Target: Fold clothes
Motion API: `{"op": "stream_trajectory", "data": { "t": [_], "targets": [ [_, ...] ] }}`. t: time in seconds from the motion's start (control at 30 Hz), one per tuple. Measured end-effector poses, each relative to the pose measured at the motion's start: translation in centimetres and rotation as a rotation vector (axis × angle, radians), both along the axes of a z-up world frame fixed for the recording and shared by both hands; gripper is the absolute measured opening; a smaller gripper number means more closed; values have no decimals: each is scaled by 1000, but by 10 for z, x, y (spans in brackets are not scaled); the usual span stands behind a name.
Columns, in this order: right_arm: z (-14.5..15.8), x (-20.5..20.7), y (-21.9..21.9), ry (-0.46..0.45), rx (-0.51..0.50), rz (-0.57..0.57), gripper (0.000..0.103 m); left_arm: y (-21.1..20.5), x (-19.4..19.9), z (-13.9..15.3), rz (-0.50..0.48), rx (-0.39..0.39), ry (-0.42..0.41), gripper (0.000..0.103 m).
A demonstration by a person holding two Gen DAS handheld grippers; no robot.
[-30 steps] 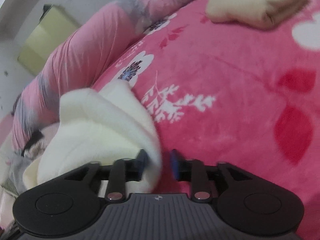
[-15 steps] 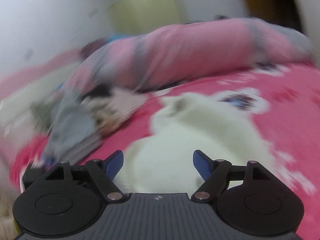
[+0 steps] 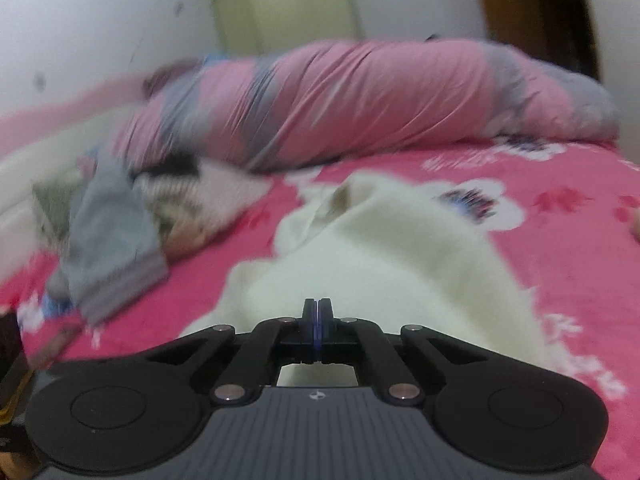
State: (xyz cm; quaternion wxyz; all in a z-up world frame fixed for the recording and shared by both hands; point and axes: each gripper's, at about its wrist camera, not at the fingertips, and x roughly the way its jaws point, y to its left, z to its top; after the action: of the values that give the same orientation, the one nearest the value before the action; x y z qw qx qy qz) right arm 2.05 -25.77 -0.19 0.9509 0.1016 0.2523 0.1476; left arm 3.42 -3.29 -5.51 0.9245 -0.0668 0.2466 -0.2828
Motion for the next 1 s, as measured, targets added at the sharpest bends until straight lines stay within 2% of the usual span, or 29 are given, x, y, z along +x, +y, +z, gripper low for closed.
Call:
{"op": "stream_trajectory", "data": {
  "t": [0.1, 0.17, 0.27, 0.33, 0.47, 0.6, 0.67, 0.73, 0.8, 0.87, 0.9, 0.93, 1.0],
  "targets": [
    [16, -21, -41, -60, 115, -48, 0, -13, -10, 20, -60, -82, -9, 15],
    [25, -39, -68, -100, 172, -77, 0, -28, -18, 31, -121, -109, -35, 15],
    [32, -65, -101, -147, 204, -125, 0, -65, -29, 42, -222, -81, -84, 15],
    [33, -77, -118, -157, 215, -160, 0, -93, -32, 40, -281, -57, -88, 15],
    [27, -94, -140, -156, 197, -219, 0, -149, -32, 23, -377, -18, -59, 15],
    [22, -101, -149, -123, 154, -245, 0, -197, -30, -6, -441, 79, -50, 16],
    [22, -99, -148, -98, 110, -241, 1, -200, -33, -11, -446, 107, -75, 19],
    [24, -93, -141, -83, 50, -229, 3, -189, -35, -5, -450, 81, -74, 28],
    [26, -82, -135, -75, 11, -203, 14, -168, -34, 4, -461, 35, -48, 42],
    [29, -68, -128, -80, -8, -184, 55, -145, -33, 14, -472, -15, -17, 53],
    [30, -62, -124, -88, -16, -177, 61, -131, -32, 20, -475, -45, 2, 60],
    [33, -53, -117, -93, -27, -159, 64, -116, -30, 25, -469, -80, 18, 63],
    [37, -35, -104, -101, -51, -122, 64, -88, -24, 33, -448, -149, 45, 78]
  ]
}}
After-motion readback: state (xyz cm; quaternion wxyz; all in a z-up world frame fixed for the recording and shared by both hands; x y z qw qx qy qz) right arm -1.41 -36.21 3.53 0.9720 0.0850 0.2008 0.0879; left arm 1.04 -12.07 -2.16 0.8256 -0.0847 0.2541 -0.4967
